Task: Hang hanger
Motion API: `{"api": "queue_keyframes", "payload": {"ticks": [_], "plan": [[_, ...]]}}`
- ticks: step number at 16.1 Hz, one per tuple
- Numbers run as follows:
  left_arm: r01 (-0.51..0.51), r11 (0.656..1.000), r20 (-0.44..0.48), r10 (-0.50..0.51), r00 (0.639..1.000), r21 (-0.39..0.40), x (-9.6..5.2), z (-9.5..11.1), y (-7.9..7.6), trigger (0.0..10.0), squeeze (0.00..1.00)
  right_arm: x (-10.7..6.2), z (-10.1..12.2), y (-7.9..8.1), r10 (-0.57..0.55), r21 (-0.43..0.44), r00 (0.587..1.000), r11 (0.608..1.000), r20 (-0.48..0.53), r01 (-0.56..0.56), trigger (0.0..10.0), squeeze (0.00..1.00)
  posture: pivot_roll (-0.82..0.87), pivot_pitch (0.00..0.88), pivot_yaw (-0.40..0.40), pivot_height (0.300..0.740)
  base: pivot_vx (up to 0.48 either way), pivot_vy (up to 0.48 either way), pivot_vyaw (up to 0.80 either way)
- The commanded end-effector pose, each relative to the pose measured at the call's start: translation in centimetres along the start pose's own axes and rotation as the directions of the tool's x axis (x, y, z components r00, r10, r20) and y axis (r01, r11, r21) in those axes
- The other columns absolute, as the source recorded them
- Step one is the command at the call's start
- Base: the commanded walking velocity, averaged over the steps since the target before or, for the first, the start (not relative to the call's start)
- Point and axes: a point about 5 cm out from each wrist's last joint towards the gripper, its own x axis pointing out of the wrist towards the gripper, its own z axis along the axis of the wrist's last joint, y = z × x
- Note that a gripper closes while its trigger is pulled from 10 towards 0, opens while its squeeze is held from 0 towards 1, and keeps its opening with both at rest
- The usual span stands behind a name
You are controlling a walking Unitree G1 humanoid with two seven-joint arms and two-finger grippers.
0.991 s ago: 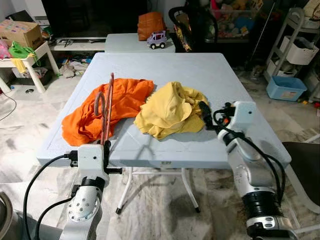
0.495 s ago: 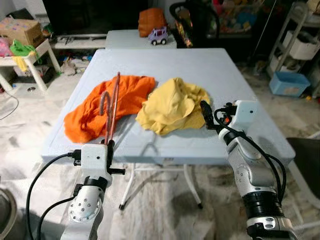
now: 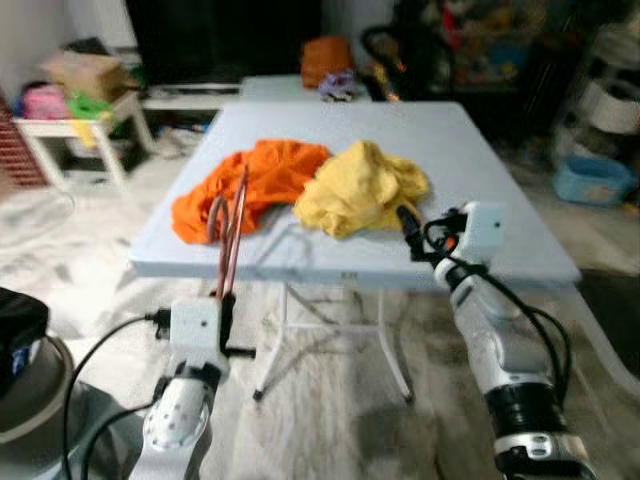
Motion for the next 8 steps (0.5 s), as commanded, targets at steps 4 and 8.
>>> {"api": "queue_keyframes", "payload": {"ticks": [4, 8], "plan": [[0.012, 1.000, 0.003, -0.012, 1.000, 0.012, -0.01, 0.12, -0.01, 10.0, 0.00, 0.33, 0.40, 0.37, 0.016, -0.007, 1.000, 1.000, 0.005, -0.016, 10.0, 0.00, 0.03, 0.000, -0.008, 0.740, -0.272, 0.000, 0.00], [0.023, 1.000, 0.000, -0.023, 1.000, 0.014, 0.03, 0.13, -0.13, 10.0, 0.00, 0.34, 0.19, 0.57, 0.021, -0.016, 1.000, 1.000, -0.003, -0.021, 10.0, 0.00, 0.03, 0.000, -0.002, 0.740, -0.273, 0.000, 0.00]]}}
